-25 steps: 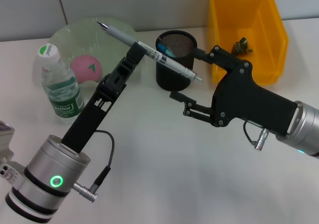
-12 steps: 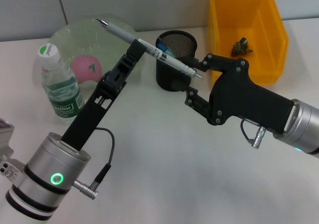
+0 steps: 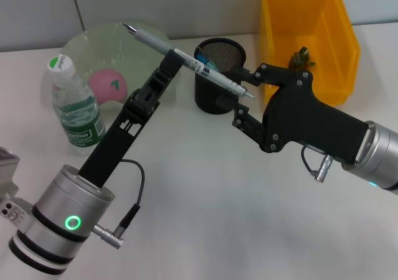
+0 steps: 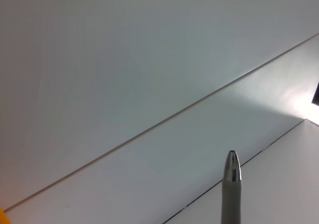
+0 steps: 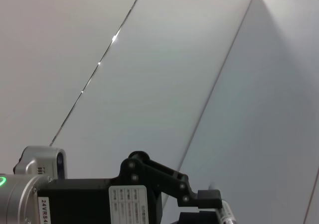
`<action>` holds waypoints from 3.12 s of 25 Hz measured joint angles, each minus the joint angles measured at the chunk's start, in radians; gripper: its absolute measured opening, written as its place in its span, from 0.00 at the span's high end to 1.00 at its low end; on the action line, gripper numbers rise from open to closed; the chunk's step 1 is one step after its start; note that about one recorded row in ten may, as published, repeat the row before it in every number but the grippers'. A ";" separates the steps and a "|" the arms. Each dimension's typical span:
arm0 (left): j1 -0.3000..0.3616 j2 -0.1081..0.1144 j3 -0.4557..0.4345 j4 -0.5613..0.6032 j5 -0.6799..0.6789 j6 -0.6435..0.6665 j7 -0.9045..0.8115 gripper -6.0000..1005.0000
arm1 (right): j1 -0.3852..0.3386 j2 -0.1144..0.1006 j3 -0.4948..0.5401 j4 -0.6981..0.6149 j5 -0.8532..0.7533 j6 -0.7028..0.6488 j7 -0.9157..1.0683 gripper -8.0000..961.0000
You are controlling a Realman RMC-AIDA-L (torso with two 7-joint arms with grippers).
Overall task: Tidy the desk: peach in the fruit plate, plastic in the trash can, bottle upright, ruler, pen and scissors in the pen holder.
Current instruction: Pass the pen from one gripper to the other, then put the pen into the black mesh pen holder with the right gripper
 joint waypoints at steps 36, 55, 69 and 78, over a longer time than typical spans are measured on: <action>-0.003 0.000 -0.001 0.002 0.000 0.000 0.001 0.82 | 0.005 0.003 0.009 0.014 0.021 0.004 -0.002 0.75; -0.019 -0.001 -0.001 -0.004 0.001 0.003 0.009 0.81 | -0.005 0.002 0.009 0.015 0.023 -0.010 -0.002 0.86; -0.013 0.000 0.000 -0.006 0.004 0.013 0.026 0.34 | -0.016 0.003 0.018 0.015 0.026 -0.027 -0.002 0.86; -0.009 0.000 0.002 -0.062 0.052 0.073 0.167 0.19 | -0.059 0.000 0.132 0.015 0.032 -0.087 0.043 0.86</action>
